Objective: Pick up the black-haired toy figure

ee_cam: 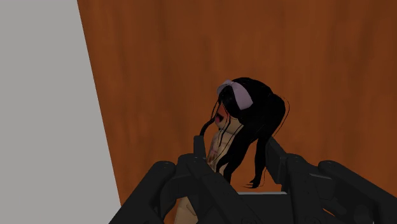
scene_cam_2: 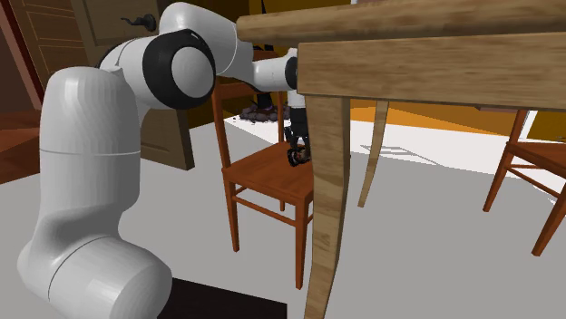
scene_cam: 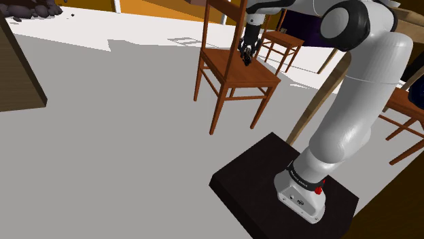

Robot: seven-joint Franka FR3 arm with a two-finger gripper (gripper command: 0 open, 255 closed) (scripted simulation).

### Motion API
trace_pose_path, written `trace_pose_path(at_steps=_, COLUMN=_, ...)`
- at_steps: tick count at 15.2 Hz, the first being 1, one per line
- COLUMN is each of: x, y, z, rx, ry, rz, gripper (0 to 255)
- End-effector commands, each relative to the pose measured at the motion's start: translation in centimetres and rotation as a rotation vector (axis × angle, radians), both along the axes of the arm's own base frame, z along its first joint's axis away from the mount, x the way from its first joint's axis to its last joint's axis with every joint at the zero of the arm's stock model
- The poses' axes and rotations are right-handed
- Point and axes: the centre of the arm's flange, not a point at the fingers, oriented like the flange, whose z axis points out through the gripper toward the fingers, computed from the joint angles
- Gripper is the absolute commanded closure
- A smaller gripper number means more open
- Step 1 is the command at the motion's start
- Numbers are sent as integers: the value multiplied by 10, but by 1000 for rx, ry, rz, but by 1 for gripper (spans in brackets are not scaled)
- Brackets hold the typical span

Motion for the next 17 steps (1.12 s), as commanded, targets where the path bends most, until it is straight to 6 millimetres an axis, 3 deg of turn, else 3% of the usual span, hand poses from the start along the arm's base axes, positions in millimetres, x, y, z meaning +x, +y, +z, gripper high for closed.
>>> trace_pose_path(at_steps=1, x=0, y=0, z=0, rx=0, ry=1, rz=0, gripper=255)
trace_pose_path(at_steps=17, x=0, y=0, z=79, rx=0, ry=1, rz=0, gripper=255)
